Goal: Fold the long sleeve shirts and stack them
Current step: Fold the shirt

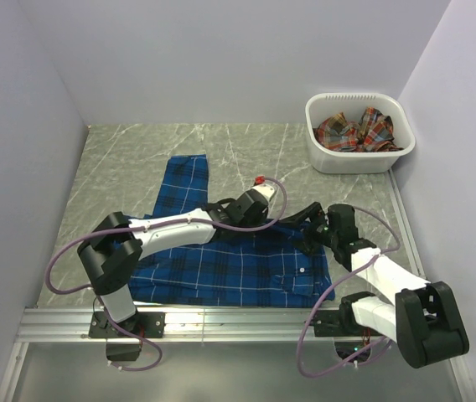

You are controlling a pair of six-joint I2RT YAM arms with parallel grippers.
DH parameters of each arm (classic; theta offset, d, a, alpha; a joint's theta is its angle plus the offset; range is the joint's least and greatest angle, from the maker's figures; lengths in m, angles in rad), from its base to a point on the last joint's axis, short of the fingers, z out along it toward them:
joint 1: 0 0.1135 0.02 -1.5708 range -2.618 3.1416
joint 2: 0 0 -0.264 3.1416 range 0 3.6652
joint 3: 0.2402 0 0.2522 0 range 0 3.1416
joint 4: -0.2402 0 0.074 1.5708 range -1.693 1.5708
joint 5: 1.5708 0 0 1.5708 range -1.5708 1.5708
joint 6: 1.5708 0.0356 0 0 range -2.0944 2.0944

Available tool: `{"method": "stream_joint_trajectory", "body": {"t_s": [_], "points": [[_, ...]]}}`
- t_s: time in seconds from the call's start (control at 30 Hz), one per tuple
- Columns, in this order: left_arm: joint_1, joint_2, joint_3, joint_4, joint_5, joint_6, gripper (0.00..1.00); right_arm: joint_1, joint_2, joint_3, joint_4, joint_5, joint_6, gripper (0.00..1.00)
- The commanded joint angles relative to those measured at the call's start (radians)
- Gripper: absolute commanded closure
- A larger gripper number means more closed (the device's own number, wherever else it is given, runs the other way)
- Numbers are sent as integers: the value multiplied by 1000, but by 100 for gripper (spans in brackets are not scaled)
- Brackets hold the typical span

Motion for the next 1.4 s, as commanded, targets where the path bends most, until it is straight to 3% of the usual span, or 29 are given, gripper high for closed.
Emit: {"method": "stream_joint_trajectory", "body": {"t_s": [0.0, 0.2, 0.57, 0.93, 1.2, 1.37], "points": [[1, -52, -11, 47, 13, -15, 81, 6, -9, -24, 60, 82, 16, 9], [1, -69, -54, 46, 9, -21, 81, -41, -44, -70, 79, 163, -7, 12], [1, -87, -114, 63, 36, -39, 80, -175, -88, -89, 155, 194, -105, 28], [1, -61, -124, 61, 48, -47, 80, -179, -205, -9, -18, 185, -218, 80], [1, -58, -121, 43, 33, -38, 79, -178, -246, 109, -258, 130, -332, 81], [1, -49, -115, 20, 62, -22, 78, -181, -219, 102, -389, 116, -361, 78]]}}
